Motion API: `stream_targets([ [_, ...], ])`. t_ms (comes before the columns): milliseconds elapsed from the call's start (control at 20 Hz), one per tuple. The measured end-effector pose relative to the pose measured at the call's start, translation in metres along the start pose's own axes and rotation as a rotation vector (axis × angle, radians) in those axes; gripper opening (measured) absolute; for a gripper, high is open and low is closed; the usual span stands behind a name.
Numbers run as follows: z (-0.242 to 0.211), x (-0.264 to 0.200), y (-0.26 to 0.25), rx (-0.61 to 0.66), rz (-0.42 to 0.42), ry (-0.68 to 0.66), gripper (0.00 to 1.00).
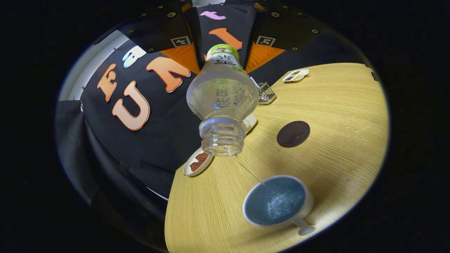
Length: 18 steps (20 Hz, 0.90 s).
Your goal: Take the bottle from table, then pour the juice into the cup, finally place the bottle on the coaster
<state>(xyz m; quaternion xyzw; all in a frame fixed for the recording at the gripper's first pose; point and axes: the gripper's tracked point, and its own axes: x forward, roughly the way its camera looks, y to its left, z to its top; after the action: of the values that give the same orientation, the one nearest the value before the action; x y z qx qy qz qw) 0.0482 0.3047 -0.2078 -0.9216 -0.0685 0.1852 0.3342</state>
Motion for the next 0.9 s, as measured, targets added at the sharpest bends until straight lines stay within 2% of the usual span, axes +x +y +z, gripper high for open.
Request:
stream_targets([
  [350,0.003,0.000,0.008,0.070,0.000,-0.017,0.52],
  [450,0.004,-0.001,0.020,0.139,0.035,-0.018,0.52],
  [700,0.006,-0.006,0.037,0.305,0.057,-0.032,0.53],
  [900,0.010,-0.014,0.052,0.512,0.111,-0.047,0.53],
])
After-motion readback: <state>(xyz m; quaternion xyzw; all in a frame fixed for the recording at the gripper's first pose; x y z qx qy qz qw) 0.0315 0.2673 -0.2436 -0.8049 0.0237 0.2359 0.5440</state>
